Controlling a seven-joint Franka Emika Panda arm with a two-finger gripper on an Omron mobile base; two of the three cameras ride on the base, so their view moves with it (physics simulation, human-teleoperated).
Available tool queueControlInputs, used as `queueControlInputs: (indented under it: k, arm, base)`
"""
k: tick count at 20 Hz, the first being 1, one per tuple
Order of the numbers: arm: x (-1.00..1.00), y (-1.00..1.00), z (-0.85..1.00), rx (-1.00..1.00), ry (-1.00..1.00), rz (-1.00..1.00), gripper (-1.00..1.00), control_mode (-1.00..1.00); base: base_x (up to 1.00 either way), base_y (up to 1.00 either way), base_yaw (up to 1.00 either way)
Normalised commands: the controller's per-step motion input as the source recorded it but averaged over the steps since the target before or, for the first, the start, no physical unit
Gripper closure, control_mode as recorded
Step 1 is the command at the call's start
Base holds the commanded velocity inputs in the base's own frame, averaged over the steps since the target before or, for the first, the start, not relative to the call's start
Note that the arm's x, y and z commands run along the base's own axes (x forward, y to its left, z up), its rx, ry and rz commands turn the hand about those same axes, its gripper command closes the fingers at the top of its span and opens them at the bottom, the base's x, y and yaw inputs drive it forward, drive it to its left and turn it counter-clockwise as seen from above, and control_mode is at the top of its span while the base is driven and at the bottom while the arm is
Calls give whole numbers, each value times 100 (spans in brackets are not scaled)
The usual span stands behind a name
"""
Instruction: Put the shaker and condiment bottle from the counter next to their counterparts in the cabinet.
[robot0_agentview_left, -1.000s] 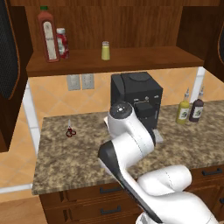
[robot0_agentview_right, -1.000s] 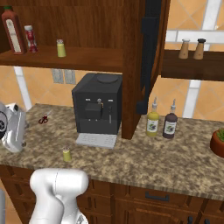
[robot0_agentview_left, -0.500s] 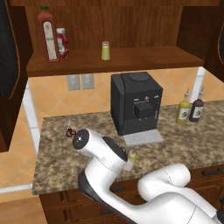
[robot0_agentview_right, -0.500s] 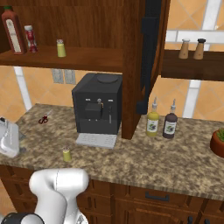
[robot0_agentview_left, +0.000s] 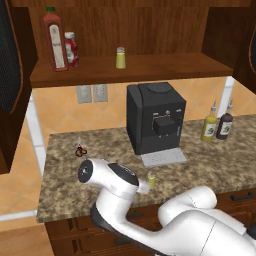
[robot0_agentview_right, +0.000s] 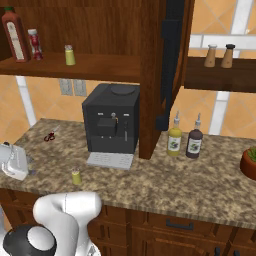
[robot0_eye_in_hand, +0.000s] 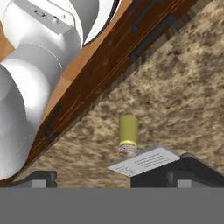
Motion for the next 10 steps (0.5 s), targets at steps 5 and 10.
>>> queueControlInputs:
  k: [5,10]
  arm:
    - [11,6,-10,-1,0,-17,-100,-100]
    - [35,5,-17,-1,0,-44,-100,-100]
  base:
    - [0,0,0]
    - [0,0,0]
